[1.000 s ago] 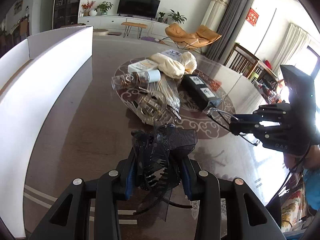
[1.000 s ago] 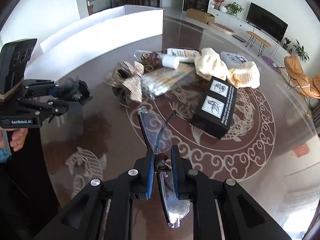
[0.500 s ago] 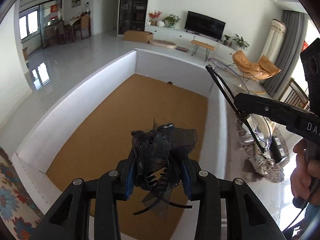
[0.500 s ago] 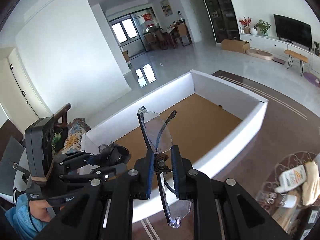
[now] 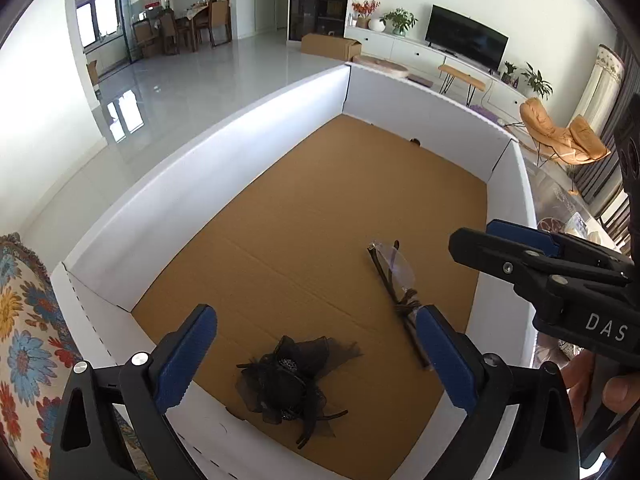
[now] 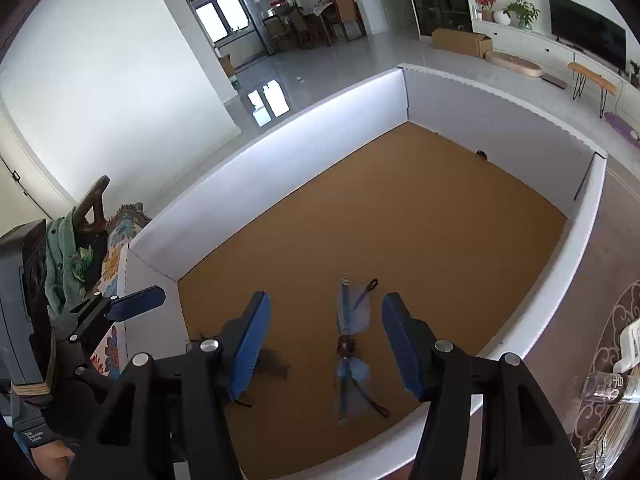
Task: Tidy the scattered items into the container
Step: 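Carry both held items over the cardboard container and open both grippers, then move both open grippers back over the table items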
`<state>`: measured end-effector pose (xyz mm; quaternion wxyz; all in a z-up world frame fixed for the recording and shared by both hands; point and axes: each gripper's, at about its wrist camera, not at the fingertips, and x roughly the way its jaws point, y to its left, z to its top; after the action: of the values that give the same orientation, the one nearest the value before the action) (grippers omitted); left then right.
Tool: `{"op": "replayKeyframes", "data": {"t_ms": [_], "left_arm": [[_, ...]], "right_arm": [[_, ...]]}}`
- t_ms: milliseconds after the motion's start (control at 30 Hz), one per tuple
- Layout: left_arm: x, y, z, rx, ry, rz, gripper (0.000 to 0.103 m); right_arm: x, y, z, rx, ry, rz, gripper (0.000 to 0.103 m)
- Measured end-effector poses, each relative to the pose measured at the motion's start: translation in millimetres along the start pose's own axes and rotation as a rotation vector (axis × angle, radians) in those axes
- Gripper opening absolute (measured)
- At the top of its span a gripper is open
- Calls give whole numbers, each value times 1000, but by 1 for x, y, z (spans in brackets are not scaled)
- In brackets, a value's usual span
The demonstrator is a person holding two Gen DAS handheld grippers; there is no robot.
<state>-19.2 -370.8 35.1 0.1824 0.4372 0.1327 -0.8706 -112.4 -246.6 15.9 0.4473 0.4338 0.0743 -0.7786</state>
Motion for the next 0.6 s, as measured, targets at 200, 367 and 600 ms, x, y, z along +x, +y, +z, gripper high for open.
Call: {"op": "replayKeyframes", "data": {"t_ms": [200,367,600], "left_arm": [[-65,-78,-28,154,-148,-179,101],[-66,-163,-76,283,-95,-350,102],[-11,-277,-121,315,39,-390,102]], "right_arm": [[-102,-46,-82,5,-218,-113,59],[-179,-122,-202,161,-272,-399,59],[-210,-198,-302,305,-160,-606,59]]}}
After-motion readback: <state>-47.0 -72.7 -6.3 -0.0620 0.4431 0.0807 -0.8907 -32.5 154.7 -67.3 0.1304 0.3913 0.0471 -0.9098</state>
